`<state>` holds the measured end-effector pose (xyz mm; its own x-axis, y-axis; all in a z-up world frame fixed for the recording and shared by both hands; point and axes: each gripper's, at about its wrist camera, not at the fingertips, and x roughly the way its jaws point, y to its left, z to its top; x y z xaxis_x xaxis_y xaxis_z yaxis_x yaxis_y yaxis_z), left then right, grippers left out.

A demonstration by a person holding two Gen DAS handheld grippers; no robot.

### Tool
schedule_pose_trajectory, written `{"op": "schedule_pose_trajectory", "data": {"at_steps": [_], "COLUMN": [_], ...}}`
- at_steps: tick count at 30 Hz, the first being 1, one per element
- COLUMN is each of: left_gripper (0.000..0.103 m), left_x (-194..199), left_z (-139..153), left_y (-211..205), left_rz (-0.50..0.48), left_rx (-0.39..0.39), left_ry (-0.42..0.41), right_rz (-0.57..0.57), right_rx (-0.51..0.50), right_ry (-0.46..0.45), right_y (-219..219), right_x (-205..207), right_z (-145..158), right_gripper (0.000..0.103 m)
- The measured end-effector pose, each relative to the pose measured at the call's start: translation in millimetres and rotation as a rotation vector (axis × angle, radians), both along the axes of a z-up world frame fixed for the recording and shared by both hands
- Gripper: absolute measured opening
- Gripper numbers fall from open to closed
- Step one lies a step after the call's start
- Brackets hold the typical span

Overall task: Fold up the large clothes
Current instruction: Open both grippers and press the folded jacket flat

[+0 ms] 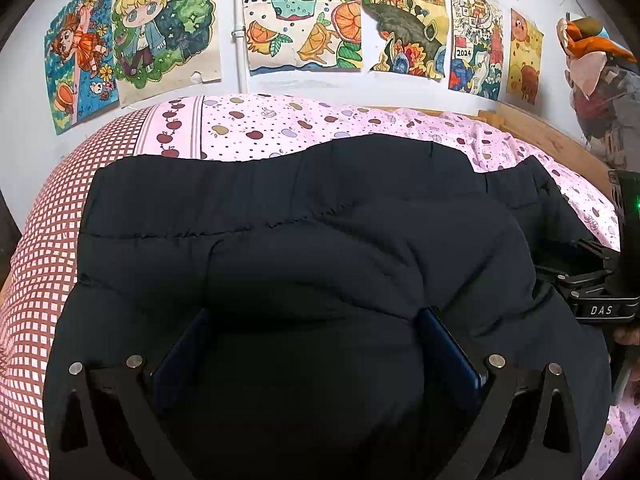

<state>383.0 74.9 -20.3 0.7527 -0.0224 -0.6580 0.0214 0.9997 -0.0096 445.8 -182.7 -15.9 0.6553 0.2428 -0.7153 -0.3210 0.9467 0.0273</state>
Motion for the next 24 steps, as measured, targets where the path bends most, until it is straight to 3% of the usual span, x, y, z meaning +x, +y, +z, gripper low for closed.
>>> {"op": "schedule_pose_trajectory", "data": {"at_steps": [24], "left_gripper": [0.103], "left_x": [-23.4], "left_z": [-1.5], "left_y": [-16.0], "left_rz": [0.025], "left_rx": [0.112], "left_ry": [-0.082], "right_rz": [-0.009], "right_rx": [0.062], "right_ry": [-0.124], "right_y": [-15.7], "right_x": [-22.8], "right_z": [-2.5], "right_gripper": [0.094]}}
